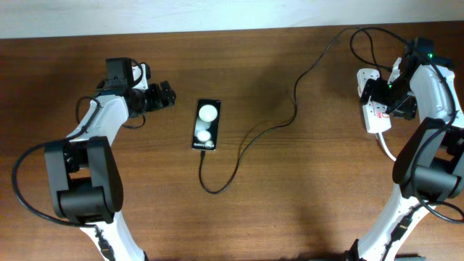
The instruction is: Plug charger to phone and switch on socket
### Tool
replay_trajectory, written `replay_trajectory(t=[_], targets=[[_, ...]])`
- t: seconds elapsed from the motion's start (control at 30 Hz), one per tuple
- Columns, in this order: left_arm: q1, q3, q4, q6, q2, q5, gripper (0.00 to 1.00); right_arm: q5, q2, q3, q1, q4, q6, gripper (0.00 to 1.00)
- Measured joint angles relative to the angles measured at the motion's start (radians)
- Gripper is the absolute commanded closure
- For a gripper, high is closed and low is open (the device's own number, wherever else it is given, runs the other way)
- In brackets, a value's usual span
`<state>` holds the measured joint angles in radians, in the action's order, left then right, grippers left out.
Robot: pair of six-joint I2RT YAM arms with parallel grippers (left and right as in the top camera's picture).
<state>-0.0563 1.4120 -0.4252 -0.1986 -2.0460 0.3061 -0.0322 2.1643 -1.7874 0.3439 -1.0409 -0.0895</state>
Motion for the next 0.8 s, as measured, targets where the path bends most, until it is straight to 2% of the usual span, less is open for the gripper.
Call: replay_trajectory(t=[0.2,0.53,0.8], targets=[[0.045,0.0,0.0,0.0,0.021,0.0,0.01,0.0,0.0,0.0,0.0,0.0,0.0,0.01],[0.052,0.0,0.0,0.0,0.288,0.0,0.01,0.0,0.0,0.0,0.0,0.0,0.0,0.01],[0.052,0.0,0.0,0.0,0.43,0.0,0.01,0.0,0.0,0.0,0.0,0.0,0.0,0.01]])
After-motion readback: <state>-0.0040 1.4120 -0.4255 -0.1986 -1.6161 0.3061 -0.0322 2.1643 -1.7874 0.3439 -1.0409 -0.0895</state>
